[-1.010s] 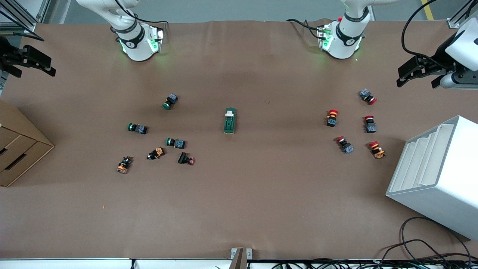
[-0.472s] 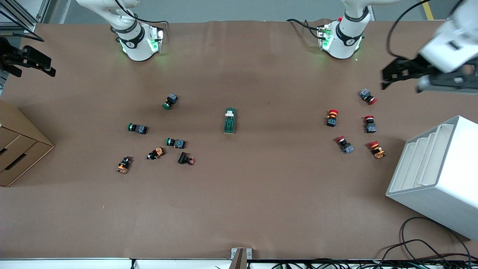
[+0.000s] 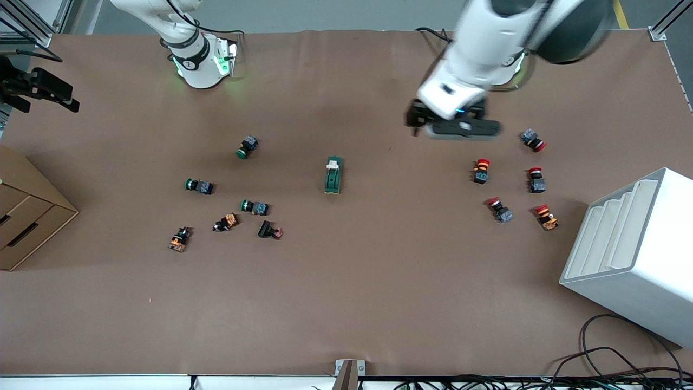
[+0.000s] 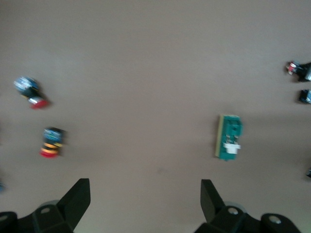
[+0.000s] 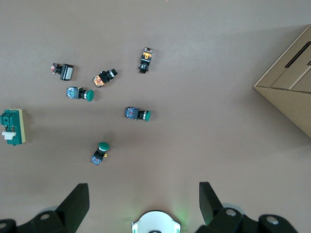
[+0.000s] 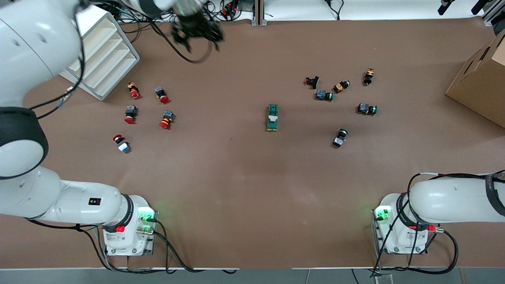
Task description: Close load switch with both arms
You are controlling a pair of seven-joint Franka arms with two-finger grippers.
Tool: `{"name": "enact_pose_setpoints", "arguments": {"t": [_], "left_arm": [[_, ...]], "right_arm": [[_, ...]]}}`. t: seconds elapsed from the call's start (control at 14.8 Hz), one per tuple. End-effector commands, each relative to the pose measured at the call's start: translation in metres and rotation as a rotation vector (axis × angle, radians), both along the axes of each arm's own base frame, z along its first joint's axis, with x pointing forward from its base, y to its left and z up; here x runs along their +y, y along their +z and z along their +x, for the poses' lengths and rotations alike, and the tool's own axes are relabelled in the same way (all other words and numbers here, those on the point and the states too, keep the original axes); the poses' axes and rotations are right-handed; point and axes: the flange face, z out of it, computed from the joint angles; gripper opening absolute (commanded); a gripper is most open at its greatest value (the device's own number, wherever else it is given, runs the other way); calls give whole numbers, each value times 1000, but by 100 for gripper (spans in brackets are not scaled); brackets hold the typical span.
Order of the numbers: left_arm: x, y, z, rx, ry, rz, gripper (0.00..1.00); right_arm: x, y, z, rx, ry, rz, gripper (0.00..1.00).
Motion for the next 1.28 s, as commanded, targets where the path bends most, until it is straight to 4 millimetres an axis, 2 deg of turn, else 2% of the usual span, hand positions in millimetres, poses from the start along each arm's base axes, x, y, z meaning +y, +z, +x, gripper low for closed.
{"name": "enact_pose_setpoints", "arguments": {"t": [0.0,0.2,0.4,0.61,0.81,1.08,1.21], "left_arm": [[-34,-31,-34,-28,36,-2,100],[-79,-64,-74,-40,70,-1,100],[-122,-105,-100,-96,120,32,100],[-157,-148,-126,-146,140,51,99],[-177,-186,-153,-221,119,90,98],[-199,-240,-194,-342,133,110,98],[-208,-268,-220,-417,155,91,98]], "right_arm": [[-4,-24,21,32,-7,-8,100],[-4,-43,46,-15,-8,-5,100],[3,-87,71,46,7,-22,100],[16,-101,71,78,7,-24,100],[51,-129,71,109,-126,50,100],[116,-212,69,162,-301,93,100],[155,-244,60,176,-377,90,100]]}}
